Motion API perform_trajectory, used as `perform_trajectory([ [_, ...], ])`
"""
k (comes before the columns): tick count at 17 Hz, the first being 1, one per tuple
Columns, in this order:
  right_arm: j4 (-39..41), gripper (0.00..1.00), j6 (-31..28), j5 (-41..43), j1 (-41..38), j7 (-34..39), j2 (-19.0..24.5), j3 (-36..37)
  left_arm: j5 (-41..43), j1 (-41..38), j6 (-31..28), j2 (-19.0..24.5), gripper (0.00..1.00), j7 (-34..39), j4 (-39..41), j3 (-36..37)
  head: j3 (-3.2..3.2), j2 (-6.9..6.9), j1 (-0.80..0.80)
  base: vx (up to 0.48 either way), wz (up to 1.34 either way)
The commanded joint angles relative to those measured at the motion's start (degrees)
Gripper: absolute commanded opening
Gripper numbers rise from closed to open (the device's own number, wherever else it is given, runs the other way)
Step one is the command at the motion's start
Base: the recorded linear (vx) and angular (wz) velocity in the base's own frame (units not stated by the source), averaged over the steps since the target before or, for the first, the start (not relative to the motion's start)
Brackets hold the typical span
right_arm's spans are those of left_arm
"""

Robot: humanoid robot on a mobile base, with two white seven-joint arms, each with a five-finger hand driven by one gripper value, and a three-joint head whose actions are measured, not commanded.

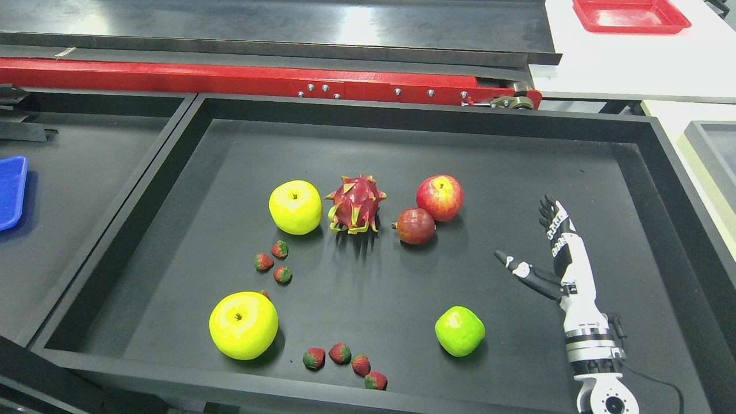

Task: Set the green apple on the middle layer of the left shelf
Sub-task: 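Open the right hand, release the apple, and withdraw the hand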

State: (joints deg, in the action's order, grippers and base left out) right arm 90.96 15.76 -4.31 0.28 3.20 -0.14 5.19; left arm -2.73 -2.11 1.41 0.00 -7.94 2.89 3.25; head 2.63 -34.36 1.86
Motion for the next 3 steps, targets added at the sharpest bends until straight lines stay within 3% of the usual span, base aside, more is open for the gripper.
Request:
perform_trajectory([
  [1, 1.24, 1.0, 0.06, 0.8, -0.9, 0.23, -0.86, 1.66, 0.0, 0.0, -0.01, 1.0, 1.0, -0.06, 0.01, 0.0, 0.0, 0.0, 0.0, 0.0, 0.0],
  [3, 1.24, 1.0, 0.06, 0.8, -0.9, 0.32, -0.86, 1.66, 0.0, 0.0, -0.01, 1.0, 1.0, -0.06, 0.01, 0.0, 0.0, 0.0, 0.0, 0.0, 0.0],
])
